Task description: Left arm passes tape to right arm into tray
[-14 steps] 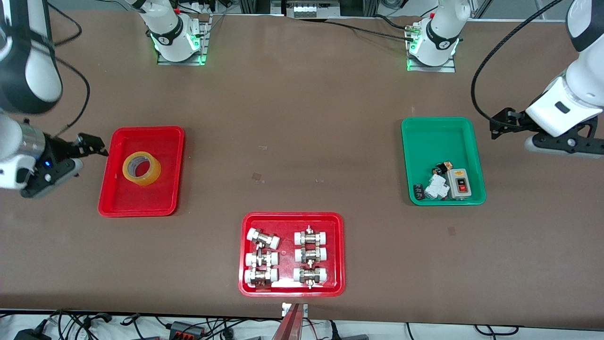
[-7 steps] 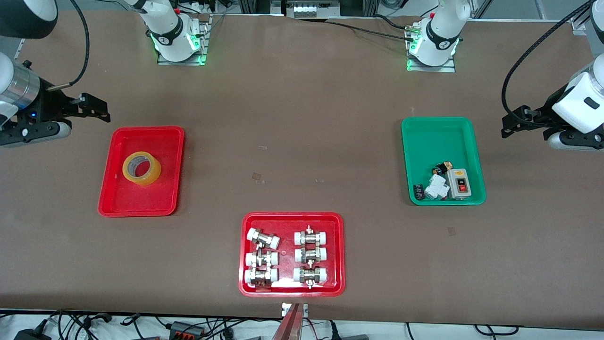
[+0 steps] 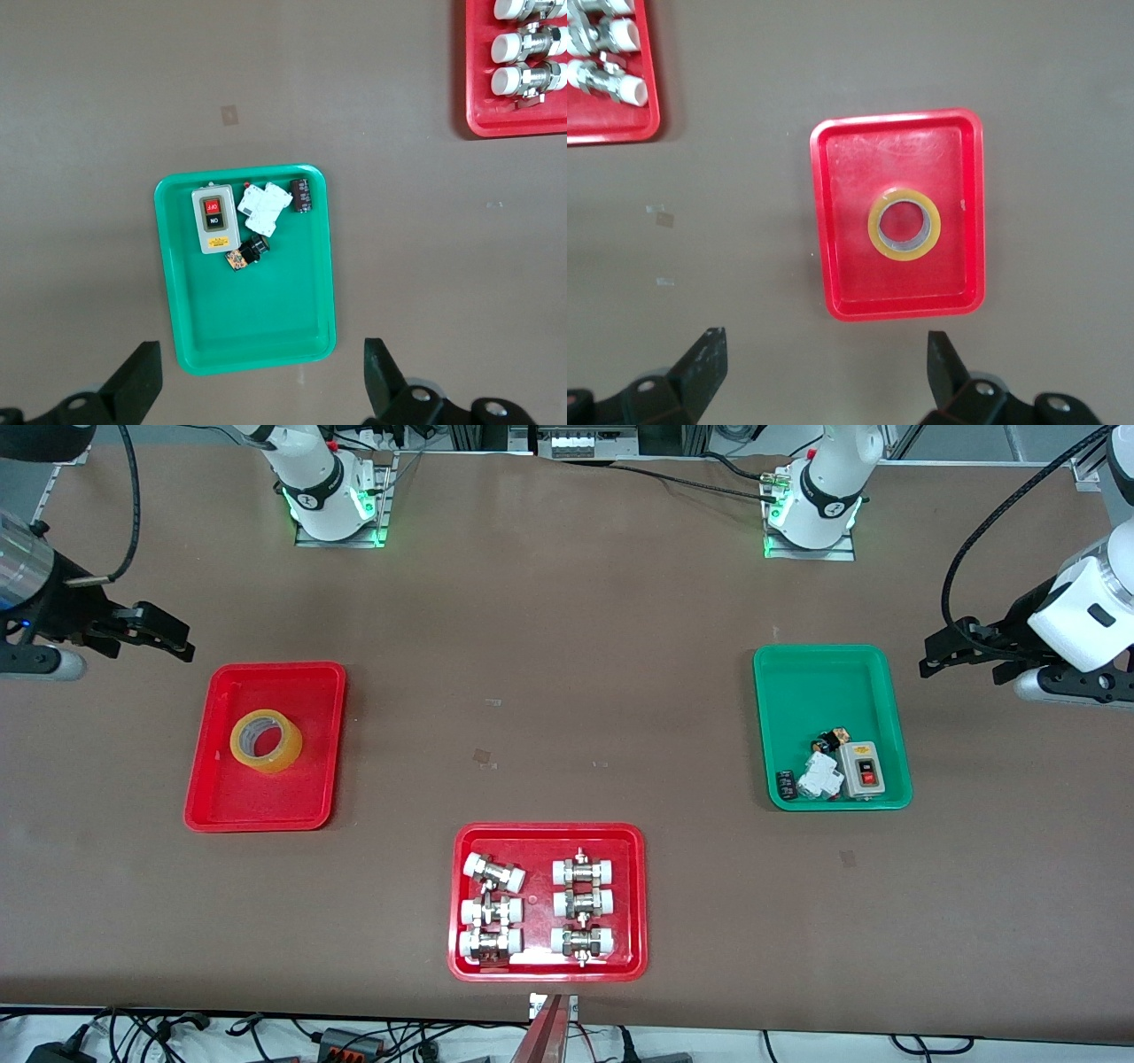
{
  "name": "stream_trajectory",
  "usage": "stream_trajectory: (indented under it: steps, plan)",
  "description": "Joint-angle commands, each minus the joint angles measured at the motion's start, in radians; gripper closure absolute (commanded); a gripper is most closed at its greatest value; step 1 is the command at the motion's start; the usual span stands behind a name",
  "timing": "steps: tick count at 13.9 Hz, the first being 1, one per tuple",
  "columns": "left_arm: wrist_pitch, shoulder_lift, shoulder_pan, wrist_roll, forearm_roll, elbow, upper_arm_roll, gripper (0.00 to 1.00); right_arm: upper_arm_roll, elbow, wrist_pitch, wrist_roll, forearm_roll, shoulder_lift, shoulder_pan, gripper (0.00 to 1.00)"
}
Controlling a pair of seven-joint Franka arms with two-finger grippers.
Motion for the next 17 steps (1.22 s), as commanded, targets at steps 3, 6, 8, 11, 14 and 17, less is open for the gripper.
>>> stream_trajectory:
  steps: [3, 6, 8, 11, 14, 17]
  plan:
    - [-0.015, -0.018, 0.0, -0.006, -0.016, -0.007, -0.006, 0.0, 0.002, -0.048, 0.039, 0.03, -0.012, -0.073, 0.008, 0.0]
    - [-0.017, -0.018, 0.002, -0.004, -0.016, -0.005, 0.002, 0.0, 0.002, -0.024, 0.027, 0.017, -0.003, -0.059, 0.003, 0.0]
    - [-0.011, -0.018, 0.002, -0.006, -0.014, 0.001, -0.006, 0.0, 0.001, -0.026, 0.025, 0.017, 0.002, -0.058, 0.0, 0.0]
    - [-0.006, -0.01, 0.003, -0.006, -0.022, 0.024, 0.002, 0.0, -0.001, -0.026, 0.01, 0.017, 0.002, -0.051, 0.0, 0.0]
    - [-0.011, -0.012, 0.002, -0.006, -0.021, 0.025, -0.006, 0.0, -0.001, -0.026, 0.005, 0.017, 0.002, -0.05, 0.0, 0.0]
    - [-0.015, -0.013, -0.007, -0.007, -0.013, 0.025, -0.009, 0.0, -0.001, -0.026, 0.005, 0.017, 0.002, -0.05, 0.0, 0.0]
